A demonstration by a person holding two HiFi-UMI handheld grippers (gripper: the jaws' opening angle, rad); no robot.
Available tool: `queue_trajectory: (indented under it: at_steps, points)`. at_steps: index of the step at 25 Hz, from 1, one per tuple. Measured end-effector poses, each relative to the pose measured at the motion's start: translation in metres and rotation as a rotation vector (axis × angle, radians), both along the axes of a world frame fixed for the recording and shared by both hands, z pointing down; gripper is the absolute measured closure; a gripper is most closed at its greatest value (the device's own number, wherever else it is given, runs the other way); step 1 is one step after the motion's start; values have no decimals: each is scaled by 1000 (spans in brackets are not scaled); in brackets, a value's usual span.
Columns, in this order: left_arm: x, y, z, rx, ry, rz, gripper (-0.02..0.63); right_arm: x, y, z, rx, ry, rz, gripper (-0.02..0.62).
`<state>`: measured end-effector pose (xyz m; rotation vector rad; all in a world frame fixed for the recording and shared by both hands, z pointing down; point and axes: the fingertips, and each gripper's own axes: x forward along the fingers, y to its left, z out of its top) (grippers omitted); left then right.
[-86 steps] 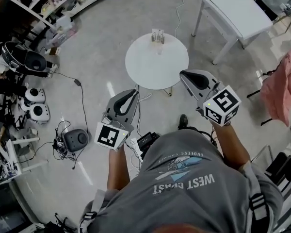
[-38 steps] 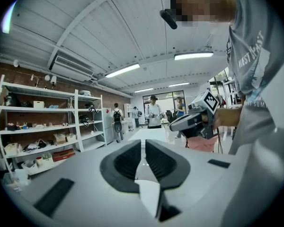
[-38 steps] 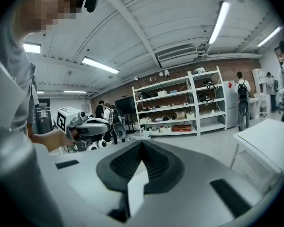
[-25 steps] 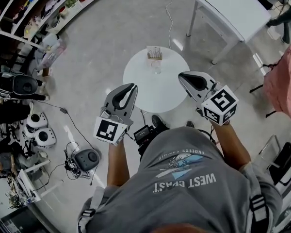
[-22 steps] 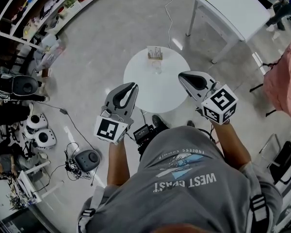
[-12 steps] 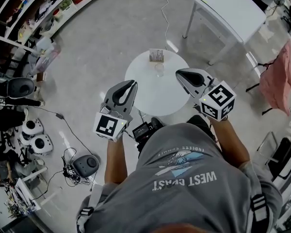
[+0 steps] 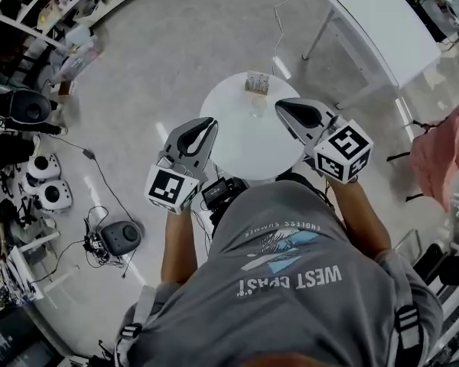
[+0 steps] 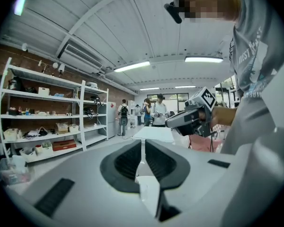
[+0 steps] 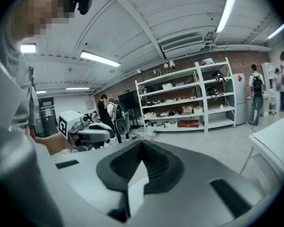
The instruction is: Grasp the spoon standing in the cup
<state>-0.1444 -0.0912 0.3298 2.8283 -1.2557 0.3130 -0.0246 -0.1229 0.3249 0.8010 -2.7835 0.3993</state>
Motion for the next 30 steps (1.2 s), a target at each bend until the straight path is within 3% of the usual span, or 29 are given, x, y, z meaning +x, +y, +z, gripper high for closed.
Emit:
queue_trajectory:
  at_steps: [6,11,30]
  points:
    - [-7,-19,8,-19,-28,-65,577,-9,-17,-1,-5,-9,-72,594]
    - [-4,-38,20,-45,-16,-101,577,2,-32,14,-48,2,-75,594]
    - [-2,-72,71,-185,-14,-126,576,14,-49,46,-154,23,-67,594]
